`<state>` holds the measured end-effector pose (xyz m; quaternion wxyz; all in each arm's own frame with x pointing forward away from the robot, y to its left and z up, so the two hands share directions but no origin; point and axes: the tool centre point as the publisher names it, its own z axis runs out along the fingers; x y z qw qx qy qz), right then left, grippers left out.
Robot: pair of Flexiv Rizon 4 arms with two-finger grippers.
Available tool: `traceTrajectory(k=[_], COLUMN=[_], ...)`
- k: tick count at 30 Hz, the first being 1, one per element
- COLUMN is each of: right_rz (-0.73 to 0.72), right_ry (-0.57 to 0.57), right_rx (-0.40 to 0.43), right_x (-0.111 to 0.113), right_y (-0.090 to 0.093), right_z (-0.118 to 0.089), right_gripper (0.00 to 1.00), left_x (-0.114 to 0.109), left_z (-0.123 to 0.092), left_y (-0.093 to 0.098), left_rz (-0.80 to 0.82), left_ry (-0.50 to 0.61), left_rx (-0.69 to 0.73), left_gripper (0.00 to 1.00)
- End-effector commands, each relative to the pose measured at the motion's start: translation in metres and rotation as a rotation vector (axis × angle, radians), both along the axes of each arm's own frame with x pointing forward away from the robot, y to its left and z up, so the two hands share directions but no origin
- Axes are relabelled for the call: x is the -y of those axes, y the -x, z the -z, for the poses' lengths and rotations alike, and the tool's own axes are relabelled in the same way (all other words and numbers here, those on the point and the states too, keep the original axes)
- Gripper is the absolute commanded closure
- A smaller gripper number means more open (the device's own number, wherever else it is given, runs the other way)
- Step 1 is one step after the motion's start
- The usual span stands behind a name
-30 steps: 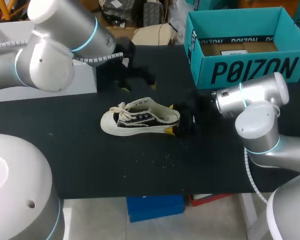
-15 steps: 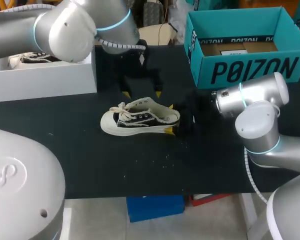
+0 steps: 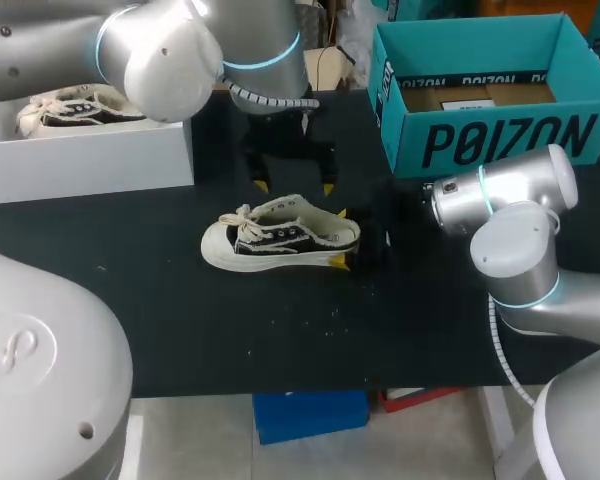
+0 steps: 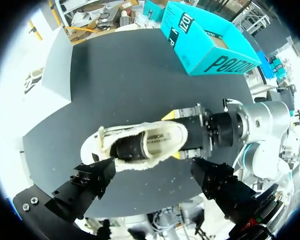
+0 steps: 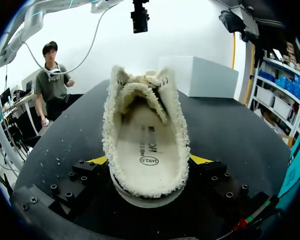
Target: Take the shoe out of the shoebox, open the shoe tongue, remove and reinsert the insole, then place the shoe into the shoebox
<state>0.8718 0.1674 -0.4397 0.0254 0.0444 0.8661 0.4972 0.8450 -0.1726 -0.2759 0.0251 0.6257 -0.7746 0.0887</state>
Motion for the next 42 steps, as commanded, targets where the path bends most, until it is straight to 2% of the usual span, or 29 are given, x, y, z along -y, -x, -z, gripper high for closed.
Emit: traceTrajectory(k=[1, 2, 4, 9, 13, 20, 27, 32, 38, 42], right_rz=[0.002, 0.002, 0.002, 0.002, 0.002, 0.002, 0.002, 0.002, 0.002, 0.002], right_ry=[0.002, 0.002, 0.002, 0.002, 0.002, 0.002, 0.002, 0.002, 0.002, 0.002], right_rx=[0.0, 0.0, 0.0, 0.0, 0.0, 0.0, 0.0, 0.0, 0.0, 0.0], right_x=[-0.002, -0.002, -0.002, -0.002, -0.002, -0.002, -0.002, -0.002, -0.002, -0.002], right_y=[-0.002, -0.002, -0.002, -0.002, -0.002, -0.002, -0.002, -0.002, -0.002, -0.002], right_z=[0.002, 0.002, 0.002, 0.002, 0.002, 0.002, 0.002, 0.002, 0.002, 0.002], right_gripper=[1.0, 1.0, 1.0, 1.0, 1.0, 1.0, 1.0, 1.0, 1.0, 1.0], left_x=[0.011, 0.013, 0.012, 0.011, 0.012, 0.011, 0.008, 0.0, -0.016, -0.023], left_z=[0.004, 0.006, 0.008, 0.023, 0.037, 0.059, 0.077, 0.081, 0.083, 0.089], left_y=[-0.006, -0.008, -0.01, -0.016, -0.017, -0.012, -0.005, -0.005, -0.006, -0.006], left_rz=[0.0, -0.004, 0.006, -0.031, -0.059, -0.096, -0.122, -0.129, -0.162, -0.179], left_ry=[-0.218, -0.292, -0.295, -0.437, -0.487, -0.497, -0.592, -0.626, -0.582, -0.608], left_rx=[-0.034, -0.029, -0.046, -0.094, -0.13, -0.106, -0.04, -0.025, -0.015, -0.006], left_gripper=[0.0, 0.0, 0.0, 0.0, 0.0, 0.0, 0.0, 0.0, 0.0, 0.0])
